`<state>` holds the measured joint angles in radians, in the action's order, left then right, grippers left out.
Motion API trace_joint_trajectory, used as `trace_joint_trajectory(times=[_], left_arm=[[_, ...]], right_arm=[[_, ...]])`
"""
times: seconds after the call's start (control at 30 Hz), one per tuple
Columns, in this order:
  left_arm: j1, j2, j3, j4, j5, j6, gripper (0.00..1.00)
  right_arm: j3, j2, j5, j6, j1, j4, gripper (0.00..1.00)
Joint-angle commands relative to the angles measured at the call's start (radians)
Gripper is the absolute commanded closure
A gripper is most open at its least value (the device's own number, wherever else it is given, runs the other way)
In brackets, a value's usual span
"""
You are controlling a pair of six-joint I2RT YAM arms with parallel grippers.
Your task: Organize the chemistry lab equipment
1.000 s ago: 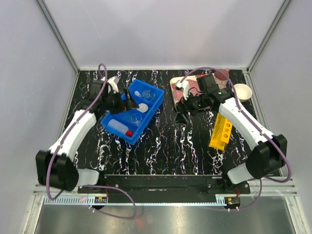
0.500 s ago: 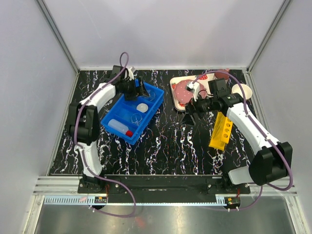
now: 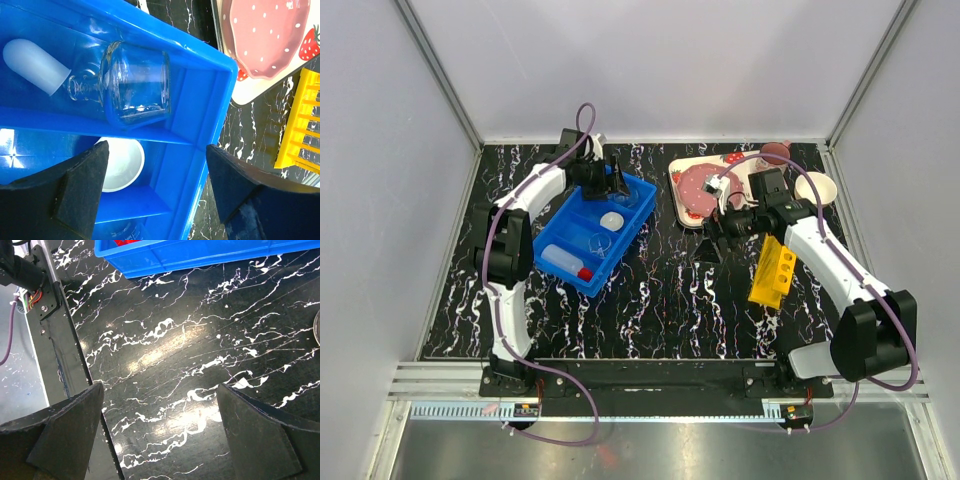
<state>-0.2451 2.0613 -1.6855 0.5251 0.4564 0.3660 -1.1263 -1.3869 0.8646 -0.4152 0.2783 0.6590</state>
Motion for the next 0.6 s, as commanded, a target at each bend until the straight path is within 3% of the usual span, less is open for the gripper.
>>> trace_joint_trajectory(times=[0.0,0.4,0.57], left_arm=[[-0.008,-0.003,-0.048,-0.033,-0.01,-0.009,0.2],[-0.02,0.138,-0.249,0.099,-0.163,-0.05,0.2],[-0.033,0.151,-0.26,0.118,-0.182,-0.075,0.2]], right_arm=[[0.013,0.025,0.056,-0.02,-0.008,-0.042,0.0],[0.025,0.022,0.059,-0.034,-0.022,-0.042,0.0],[0.026,0.014,0.059,-0.039,-0.027,-0.039,0.0]])
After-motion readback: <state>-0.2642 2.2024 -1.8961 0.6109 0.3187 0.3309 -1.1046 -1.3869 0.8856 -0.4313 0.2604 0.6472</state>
